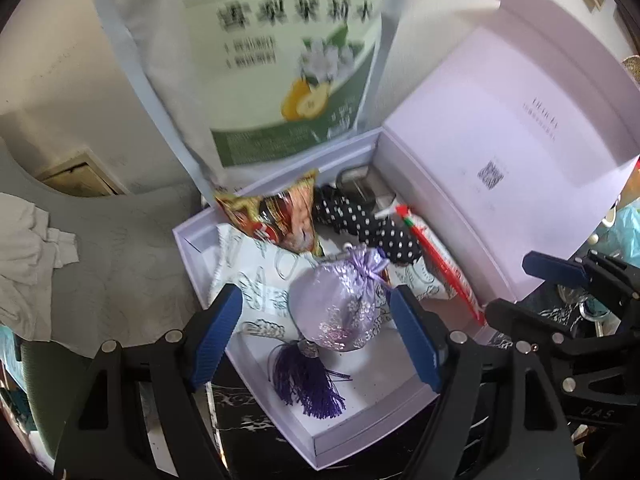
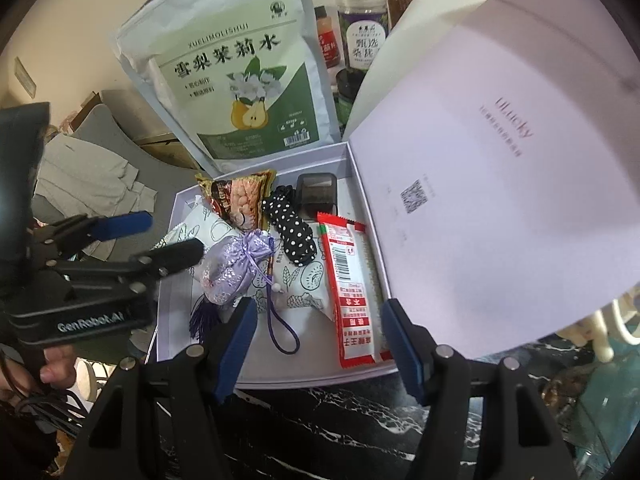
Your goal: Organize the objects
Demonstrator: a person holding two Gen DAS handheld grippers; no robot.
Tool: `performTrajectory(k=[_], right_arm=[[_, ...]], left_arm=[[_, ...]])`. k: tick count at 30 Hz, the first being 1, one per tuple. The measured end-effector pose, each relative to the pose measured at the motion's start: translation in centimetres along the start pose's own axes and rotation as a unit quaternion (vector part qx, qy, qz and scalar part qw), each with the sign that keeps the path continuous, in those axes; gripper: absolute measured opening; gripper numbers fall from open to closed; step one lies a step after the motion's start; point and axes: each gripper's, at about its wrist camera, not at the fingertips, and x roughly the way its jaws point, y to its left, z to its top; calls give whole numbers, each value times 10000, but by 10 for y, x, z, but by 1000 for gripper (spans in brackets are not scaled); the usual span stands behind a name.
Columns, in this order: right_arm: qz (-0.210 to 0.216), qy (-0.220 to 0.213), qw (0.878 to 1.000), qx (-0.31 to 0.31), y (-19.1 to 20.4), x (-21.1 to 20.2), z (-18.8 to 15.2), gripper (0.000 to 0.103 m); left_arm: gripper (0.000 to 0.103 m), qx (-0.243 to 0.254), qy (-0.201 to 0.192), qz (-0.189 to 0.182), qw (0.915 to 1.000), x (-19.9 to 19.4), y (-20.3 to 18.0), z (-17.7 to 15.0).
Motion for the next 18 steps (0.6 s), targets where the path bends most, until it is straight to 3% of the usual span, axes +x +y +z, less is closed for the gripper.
performTrajectory(k=[12, 18], right_arm=[[-54, -324, 9994, -49, 7, -42, 9, 73], [-170, -508, 9985, -131, 8, -67, 13, 76]], left_arm=[[76, -53, -348, 155, 9993, -51, 0, 14], [82, -96, -626, 291, 9976, -85, -5, 16]])
